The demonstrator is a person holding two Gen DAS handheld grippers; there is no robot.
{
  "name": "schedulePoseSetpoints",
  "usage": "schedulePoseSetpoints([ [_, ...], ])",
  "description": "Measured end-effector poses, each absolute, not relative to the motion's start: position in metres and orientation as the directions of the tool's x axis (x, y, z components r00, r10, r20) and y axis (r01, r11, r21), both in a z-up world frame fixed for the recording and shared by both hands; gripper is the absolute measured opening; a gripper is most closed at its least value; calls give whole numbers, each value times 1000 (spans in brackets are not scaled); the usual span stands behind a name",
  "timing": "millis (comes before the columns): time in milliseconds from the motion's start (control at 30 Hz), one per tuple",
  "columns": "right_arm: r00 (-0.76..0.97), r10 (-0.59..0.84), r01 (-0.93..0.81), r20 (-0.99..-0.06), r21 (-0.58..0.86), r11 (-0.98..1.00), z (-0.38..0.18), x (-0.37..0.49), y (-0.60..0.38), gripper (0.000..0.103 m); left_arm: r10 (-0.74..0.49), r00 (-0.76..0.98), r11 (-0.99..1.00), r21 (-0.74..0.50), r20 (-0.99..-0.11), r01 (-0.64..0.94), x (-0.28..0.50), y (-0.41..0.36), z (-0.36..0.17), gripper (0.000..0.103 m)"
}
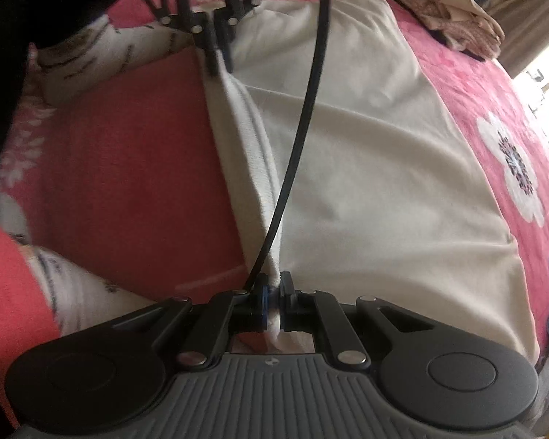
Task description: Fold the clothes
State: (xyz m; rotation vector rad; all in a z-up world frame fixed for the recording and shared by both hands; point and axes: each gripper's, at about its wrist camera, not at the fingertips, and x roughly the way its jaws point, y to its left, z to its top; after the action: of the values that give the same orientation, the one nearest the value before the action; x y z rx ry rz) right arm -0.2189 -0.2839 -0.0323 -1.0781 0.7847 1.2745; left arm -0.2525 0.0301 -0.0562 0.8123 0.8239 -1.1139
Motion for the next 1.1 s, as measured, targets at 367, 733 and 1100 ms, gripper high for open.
schedulePoseSetpoints([
  [367, 81, 409, -975, -909, 12, 220, -4, -184, -331, 32, -400, 125, 336, -18, -908, 942, -242, 57, -45, 28],
  [733, 190, 610, -837, -769, 197, 510, 22, -114, -353, 26, -459, 305, 576, -18, -834, 817, -204, 81, -8, 28],
  [1100, 251, 390, -964, -886, -191, 186, -39, -169, -325, 19, -398, 374, 544, 113, -838, 831, -217, 70, -57, 30],
])
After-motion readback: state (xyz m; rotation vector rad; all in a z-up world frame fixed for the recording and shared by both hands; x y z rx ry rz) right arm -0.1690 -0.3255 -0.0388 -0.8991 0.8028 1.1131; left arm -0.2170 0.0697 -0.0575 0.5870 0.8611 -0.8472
